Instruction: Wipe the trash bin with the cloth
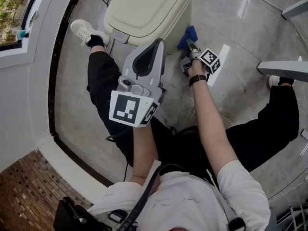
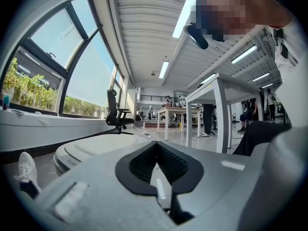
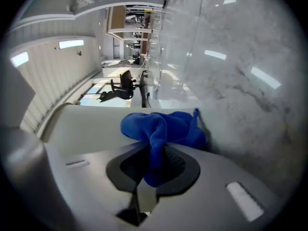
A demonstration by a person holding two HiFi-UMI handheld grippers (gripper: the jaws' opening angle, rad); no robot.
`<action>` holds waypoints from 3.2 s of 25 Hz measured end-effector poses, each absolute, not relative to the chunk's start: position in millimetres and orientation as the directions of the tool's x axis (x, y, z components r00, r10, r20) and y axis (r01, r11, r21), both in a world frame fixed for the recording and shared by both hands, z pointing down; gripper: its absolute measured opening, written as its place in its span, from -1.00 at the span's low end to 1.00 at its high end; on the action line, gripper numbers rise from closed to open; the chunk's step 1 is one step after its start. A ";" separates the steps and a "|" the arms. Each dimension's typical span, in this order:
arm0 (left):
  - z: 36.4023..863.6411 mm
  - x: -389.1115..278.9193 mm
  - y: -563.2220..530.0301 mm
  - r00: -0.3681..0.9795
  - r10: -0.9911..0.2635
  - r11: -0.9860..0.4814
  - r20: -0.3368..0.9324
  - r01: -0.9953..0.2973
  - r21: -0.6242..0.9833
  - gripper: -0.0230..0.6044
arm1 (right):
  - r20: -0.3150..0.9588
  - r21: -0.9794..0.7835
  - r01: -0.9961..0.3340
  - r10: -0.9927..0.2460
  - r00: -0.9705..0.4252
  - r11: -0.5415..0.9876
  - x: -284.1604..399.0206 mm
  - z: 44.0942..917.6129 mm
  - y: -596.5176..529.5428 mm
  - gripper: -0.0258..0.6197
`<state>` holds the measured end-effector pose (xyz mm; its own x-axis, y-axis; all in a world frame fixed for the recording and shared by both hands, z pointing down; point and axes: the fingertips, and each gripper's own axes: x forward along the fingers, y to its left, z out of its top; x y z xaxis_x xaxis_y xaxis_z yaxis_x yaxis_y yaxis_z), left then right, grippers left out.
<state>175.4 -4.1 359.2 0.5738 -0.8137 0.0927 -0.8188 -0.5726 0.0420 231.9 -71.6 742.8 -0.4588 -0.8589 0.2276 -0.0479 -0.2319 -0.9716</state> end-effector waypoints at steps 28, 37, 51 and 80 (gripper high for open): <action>345.4 182.1 -8.7 0.600 -0.798 -0.599 0.054 -0.800 0.036 -0.93 | -0.199 -0.937 -0.154 -0.842 -0.501 0.313 290.6 491.2 -145.4 -0.81; 331.7 185.7 -12.6 0.685 -0.729 -0.685 0.021 -0.729 0.009 -0.93 | 0.481 -0.862 -0.426 -0.708 -0.518 -0.275 258.3 742.7 -126.9 -0.81; 274.0 150.9 -90.7 0.770 -0.638 -0.770 0.000 -0.638 -0.002 -0.93 | 0.249 -0.833 -0.553 -0.912 -0.326 -0.030 337.1 586.6 -132.0 -0.81; 257.4 49.7 -229.7 0.926 -0.373 -0.927 -0.050 -0.370 0.061 -0.93 | 0.705 -0.015 -0.984 -0.696 -0.138 0.180 223.7 391.3 -264.5 -0.81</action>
<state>49.7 -229.7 257.4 0.9264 -0.3733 -0.0500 -0.3702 -0.9269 0.0610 223.7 -264.5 391.3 -0.1381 -0.6959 0.7047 -0.9836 0.1796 -0.0154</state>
